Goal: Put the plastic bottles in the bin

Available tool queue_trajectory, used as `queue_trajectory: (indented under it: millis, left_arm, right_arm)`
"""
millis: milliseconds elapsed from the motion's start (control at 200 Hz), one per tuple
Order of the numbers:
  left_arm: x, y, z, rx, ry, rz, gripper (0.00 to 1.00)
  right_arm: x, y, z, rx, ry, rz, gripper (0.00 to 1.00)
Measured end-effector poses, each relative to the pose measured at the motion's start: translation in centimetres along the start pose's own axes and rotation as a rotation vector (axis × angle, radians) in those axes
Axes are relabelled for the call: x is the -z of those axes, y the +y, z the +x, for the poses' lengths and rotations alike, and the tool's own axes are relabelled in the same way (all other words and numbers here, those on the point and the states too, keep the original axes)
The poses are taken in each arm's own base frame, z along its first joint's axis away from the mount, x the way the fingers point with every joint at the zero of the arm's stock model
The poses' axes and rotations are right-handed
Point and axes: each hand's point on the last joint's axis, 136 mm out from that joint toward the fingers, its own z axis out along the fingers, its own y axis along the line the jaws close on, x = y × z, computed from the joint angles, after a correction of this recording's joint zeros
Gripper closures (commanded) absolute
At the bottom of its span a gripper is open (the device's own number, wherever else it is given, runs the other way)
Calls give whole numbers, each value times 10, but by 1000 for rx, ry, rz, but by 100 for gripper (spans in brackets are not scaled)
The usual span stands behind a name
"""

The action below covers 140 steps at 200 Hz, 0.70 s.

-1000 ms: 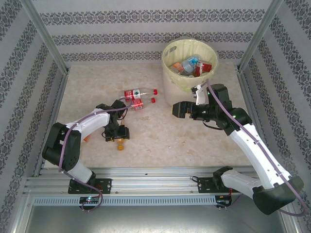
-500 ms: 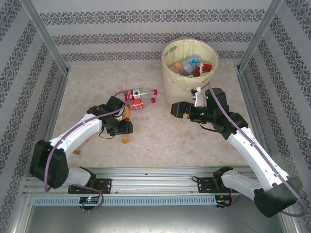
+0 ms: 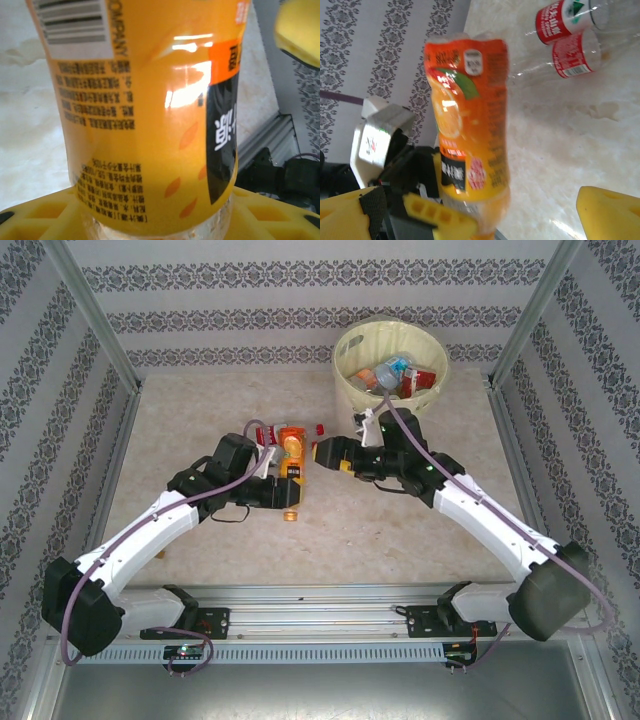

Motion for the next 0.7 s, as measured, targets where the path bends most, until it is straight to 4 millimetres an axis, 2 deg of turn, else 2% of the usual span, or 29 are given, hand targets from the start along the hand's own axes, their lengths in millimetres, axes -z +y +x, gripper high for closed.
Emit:
queue_trajectory:
  millis: [155, 480, 520, 699]
  left_arm:
    - [-2, -18, 2, -37, 9, 57, 41]
    - [-2, -50, 4, -113, 9, 118, 40]
    - [-2, -52, 5, -118, 12, 122, 40]
    - [-3, -56, 8, -132, 16, 126, 39]
  right_arm:
    - [-8, 11, -12, 12, -14, -20, 4]
    - [-19, 6, -13, 2, -6, -3, 8]
    - [-19, 6, -13, 1, -6, -3, 10]
    - [-19, 6, -14, 3, -10, -1, 32]
